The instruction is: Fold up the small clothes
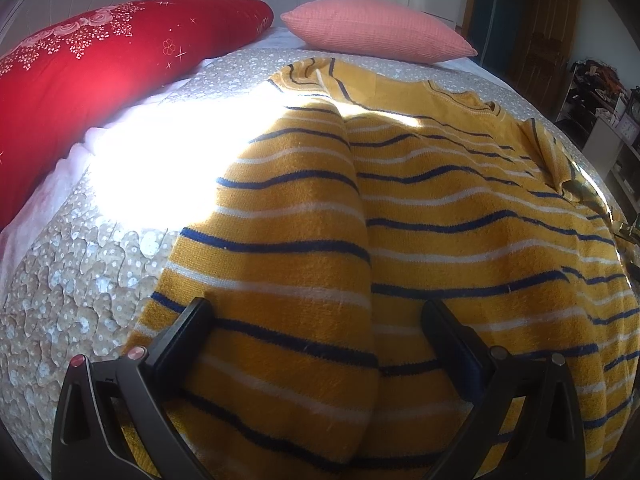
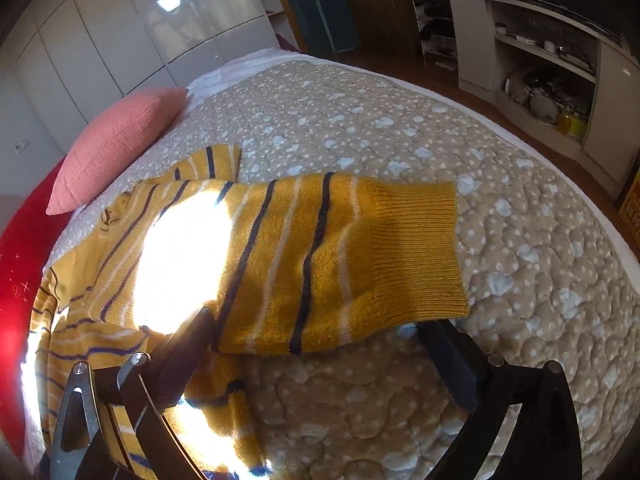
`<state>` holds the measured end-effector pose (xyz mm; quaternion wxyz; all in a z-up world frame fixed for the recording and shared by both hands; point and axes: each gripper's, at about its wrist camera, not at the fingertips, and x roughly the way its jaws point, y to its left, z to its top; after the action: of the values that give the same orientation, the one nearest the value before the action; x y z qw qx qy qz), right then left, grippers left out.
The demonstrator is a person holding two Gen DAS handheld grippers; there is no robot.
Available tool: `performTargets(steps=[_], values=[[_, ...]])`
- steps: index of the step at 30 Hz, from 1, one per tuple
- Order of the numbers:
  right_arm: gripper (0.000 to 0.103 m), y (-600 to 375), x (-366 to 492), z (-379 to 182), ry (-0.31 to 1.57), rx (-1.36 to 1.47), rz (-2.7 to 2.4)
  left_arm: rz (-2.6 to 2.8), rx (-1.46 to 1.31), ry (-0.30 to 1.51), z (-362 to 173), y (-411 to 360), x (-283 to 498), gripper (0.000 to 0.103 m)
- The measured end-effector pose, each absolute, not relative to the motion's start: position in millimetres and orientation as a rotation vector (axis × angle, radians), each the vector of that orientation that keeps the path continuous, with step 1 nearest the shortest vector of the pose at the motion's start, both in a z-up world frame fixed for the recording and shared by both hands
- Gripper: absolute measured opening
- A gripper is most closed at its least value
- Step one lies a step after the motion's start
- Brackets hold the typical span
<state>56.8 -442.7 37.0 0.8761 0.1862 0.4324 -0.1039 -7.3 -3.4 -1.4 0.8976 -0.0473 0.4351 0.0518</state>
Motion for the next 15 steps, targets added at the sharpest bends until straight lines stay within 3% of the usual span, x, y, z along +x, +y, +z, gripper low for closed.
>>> performTargets(steps=[2, 3, 4, 10, 15], values=[[0.087, -441.0, 55.2, 46.4, 0.906, 0.355, -0.257, 0.107, -0.098, 0.9, -1.7, -3.4, -6.6, 0.103], [0.069, -440.3, 48.6, 54.4, 0.883, 0.347, -0.273, 0.106, -0.1, 0.901, -1.9, -2.7, -6.1, 0.103], [0.066, -438.4, 40.0, 63.1, 0.852, 0.346, -0.277, 0.106, -0.1, 0.902, -2.2, -2.8, -5.5, 0.103], [0.069, -384.1, -10.2, 107.8, 0.664, 0.229, -0.187, 0.108, -0.098, 0.902, -3.3, 0.1, -4.6, 0.103], [0.07, -326.2, -4.6, 91.2, 0.756, 0.2, 0.024, 0.107, -0.098, 0.901, -3.1, -0.3, -4.9, 0.103]])
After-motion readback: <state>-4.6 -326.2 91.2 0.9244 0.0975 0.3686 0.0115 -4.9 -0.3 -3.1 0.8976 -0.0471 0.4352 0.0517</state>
